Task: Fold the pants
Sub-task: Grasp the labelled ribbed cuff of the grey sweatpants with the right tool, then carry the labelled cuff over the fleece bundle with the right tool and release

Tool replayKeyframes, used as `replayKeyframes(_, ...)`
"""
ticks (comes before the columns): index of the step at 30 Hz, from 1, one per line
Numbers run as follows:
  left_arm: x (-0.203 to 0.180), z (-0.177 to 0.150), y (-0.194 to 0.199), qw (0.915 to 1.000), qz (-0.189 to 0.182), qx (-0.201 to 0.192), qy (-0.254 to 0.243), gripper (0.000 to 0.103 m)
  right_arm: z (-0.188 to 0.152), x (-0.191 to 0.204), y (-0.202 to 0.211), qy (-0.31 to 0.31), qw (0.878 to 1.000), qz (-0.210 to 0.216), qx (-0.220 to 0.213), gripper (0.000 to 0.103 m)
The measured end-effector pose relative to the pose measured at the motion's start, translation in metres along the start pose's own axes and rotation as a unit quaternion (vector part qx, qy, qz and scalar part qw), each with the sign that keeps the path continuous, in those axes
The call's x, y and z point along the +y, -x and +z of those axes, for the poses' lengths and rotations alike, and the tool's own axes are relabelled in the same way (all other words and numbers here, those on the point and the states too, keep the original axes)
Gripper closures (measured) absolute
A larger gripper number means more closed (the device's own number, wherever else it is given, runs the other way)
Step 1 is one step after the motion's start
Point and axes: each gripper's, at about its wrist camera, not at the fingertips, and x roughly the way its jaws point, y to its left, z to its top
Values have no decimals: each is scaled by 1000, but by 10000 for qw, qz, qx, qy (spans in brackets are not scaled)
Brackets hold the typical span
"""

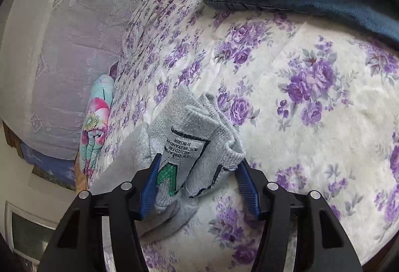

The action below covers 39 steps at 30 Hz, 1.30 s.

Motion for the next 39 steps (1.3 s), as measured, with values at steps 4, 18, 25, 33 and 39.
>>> replayKeyframes(4, 3, -1, 1, 9999, -113, -62, -41, 4, 6, 3, 12, -31, 9986, 514, -68, 87)
replayKeyframes(18, 31, -3, 55, 9956, -384, -666, 536, 4, -167, 318, -89, 4539, 8860, -14, 945, 73)
replayKeyframes(25, 57, -17, 59, 9931, -684, -589, 747, 5, -188, 316, -127, 4107, 8657, 967, 2692, 13)
replayKeyframes(33, 10, 2, 76, 9938, -705, -858, 39, 4, -123, 331, -130, 4614, 8579, 235, 2249, 80)
replayKeyframes(39, -30, 24, 46, 9981, -176, -491, -322, 4, -163, 307, -171, 5711, 7818, -415, 2469, 87)
